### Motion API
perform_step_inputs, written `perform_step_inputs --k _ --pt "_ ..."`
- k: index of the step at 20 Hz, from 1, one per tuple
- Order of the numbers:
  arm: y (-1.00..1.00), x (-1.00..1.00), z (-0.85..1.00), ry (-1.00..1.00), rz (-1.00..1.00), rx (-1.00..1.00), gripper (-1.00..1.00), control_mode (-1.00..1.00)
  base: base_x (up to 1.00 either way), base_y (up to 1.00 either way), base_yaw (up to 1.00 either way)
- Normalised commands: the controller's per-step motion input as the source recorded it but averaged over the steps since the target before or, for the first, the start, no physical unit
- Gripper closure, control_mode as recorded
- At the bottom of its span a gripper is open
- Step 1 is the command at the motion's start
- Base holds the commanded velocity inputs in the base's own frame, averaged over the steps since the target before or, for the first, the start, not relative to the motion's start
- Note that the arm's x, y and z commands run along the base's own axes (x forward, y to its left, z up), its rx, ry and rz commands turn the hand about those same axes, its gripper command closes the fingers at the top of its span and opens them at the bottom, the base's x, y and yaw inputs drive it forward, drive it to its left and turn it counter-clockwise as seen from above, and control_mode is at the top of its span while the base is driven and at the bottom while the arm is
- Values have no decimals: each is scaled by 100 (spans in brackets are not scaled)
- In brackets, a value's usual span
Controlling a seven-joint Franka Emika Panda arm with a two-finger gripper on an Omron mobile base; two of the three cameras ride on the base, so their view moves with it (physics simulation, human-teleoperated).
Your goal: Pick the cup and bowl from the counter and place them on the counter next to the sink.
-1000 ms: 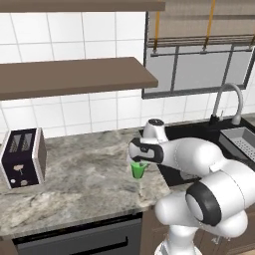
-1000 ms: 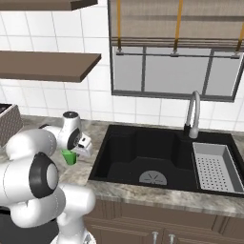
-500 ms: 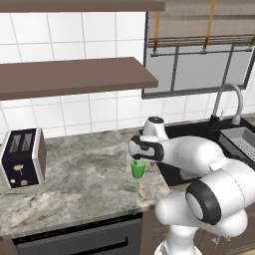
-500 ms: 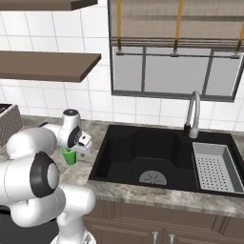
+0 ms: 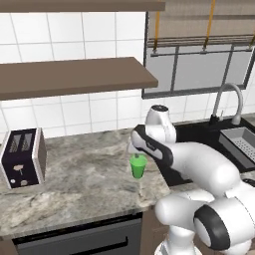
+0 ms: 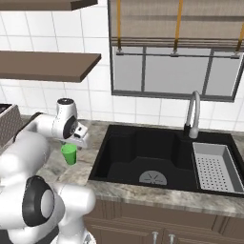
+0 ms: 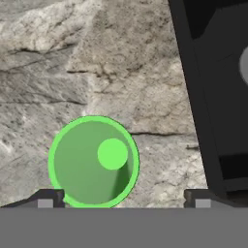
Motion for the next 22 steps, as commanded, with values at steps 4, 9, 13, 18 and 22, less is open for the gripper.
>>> perform_step_inputs --k 4,9,13,18,22 --pt "-3 -51 51 0 0 0 -100 -100 0 0 0" --pt "-20 -72 24 0 -3 0 -100 -100 0 0 0" --pt "-27 -72 25 0 -2 0 -100 -100 0 0 0" --pt "-29 -90 48 -4 0 1 -100 -100 0 0 0" --pt "-16 -83 50 -6 0 0 -100 -100 0 0 0"
